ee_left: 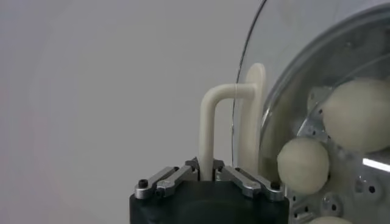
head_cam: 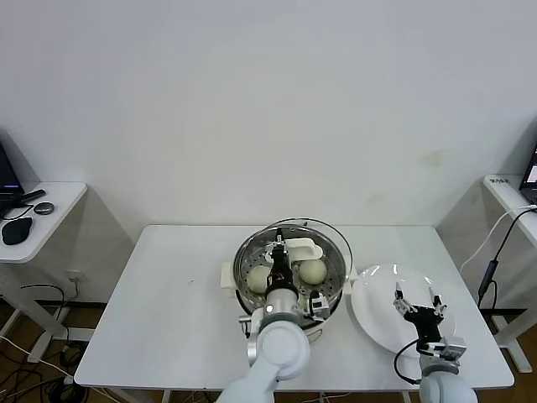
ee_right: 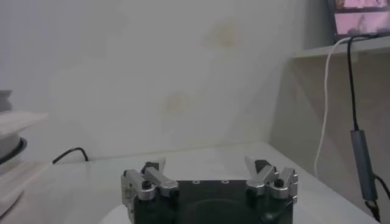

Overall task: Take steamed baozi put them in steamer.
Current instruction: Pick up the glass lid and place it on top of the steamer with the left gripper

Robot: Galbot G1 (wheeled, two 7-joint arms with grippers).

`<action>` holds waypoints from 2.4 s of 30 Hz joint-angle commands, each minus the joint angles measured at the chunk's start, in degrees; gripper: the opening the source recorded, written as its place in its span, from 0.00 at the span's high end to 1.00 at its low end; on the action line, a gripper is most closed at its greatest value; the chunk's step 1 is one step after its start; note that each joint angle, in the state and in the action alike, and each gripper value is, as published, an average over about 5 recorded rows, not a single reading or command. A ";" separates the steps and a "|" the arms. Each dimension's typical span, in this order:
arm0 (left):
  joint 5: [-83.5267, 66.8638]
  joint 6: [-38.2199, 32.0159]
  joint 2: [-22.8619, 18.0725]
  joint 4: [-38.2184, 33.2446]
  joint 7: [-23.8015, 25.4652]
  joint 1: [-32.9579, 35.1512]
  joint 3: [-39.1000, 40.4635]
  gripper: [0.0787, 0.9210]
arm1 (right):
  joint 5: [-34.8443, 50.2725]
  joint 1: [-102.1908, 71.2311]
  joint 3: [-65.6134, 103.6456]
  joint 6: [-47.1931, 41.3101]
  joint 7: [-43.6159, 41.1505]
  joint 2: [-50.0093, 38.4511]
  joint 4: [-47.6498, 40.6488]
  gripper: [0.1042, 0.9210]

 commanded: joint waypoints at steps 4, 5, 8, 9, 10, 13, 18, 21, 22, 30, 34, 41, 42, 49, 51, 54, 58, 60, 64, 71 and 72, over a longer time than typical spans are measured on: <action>6.99 0.07 -0.26 2.18 1.15 -0.31 1.77 0.89 | -0.33 0.00 0.08 -0.01 0.02 0.09 -0.07 0.12; 7.11 0.07 -0.26 2.02 1.33 -0.19 1.76 0.89 | -0.38 0.00 0.09 -0.02 0.02 0.09 -0.10 0.12; 7.60 0.06 -0.25 2.14 1.67 0.01 1.41 0.89 | -0.55 -0.04 0.05 -0.01 0.03 0.10 -0.19 0.12; 7.71 0.06 -0.23 2.40 1.64 -0.02 1.20 0.89 | -0.58 -0.05 0.02 0.00 0.03 0.11 -0.21 0.12; 7.78 0.05 -0.23 2.68 1.63 -0.07 0.98 0.89 | -0.62 -0.05 -0.01 0.01 0.03 0.14 -0.22 0.12; 7.75 0.04 -0.23 3.43 1.67 -0.37 0.57 0.89 | -0.71 -0.02 -0.09 0.06 0.03 0.23 -0.31 0.12; 7.62 0.03 -0.25 4.08 1.87 -0.72 0.44 0.89 | -0.96 0.09 -0.20 0.14 0.17 0.43 -0.56 0.12; 7.59 0.02 -0.22 4.01 1.89 -0.38 0.16 0.89 | -0.97 0.03 -0.18 0.14 0.19 0.45 -0.60 0.12; 7.60 0.02 -0.21 3.89 1.99 -0.26 0.10 0.89 | -0.99 0.01 -0.18 0.15 0.17 0.43 -0.62 0.12; 7.61 -0.01 -0.28 3.76 2.82 -0.07 -0.04 0.89 | -1.14 0.18 -0.39 0.12 0.14 0.54 -0.68 0.12; 7.40 -0.02 -0.21 4.35 2.62 -0.08 -0.33 0.89 | -1.15 0.26 -0.49 0.09 0.16 0.60 -0.69 0.12; 5.03 -0.03 -0.17 4.65 3.23 -0.43 -0.53 0.89 | -1.20 0.21 -0.48 0.16 0.15 0.62 -0.65 0.12; 4.50 -0.03 -0.16 4.62 3.38 -0.47 -0.57 0.89 | -1.19 0.19 -0.47 0.16 0.15 0.63 -0.61 0.12; 1.85 -0.98 0.23 1.32 2.52 0.80 -0.46 0.89 | -1.19 0.14 -0.38 0.21 0.14 0.53 -0.67 0.12; 1.07 -1.92 0.60 -0.66 2.58 1.47 -0.33 0.89 | -1.19 0.21 -0.44 0.18 0.14 0.56 -0.68 0.12; -1.15 -3.49 1.24 -3.94 2.12 2.84 -0.09 0.86 | -1.20 0.40 -0.60 0.11 0.20 0.60 -0.86 0.12; -3.07 -4.64 2.19 -8.29 1.50 5.50 0.82 0.75 | -1.20 0.75 -0.84 -0.03 0.30 0.61 -1.24 0.12; -3.15 -4.71 2.76 -10.39 1.50 6.86 1.24 0.68 | -1.21 0.87 -0.91 -0.12 0.32 0.56 -1.21 0.12; -3.36 -4.75 4.09 -15.23 2.77 9.58 1.42 0.54 | -1.26 0.96 -1.11 -0.33 0.37 0.41 -1.14 0.12; -3.91 -4.58 6.80 -25.20 5.30 14.91 0.04 0.30 | -1.17 0.74 -1.76 -1.76 0.37 0.42 -0.94 0.12; -4.38 -4.60 7.24 -26.58 5.24 15.79 -0.67 0.25 | -0.99 0.57 -1.81 -2.41 0.20 0.39 -0.76 0.12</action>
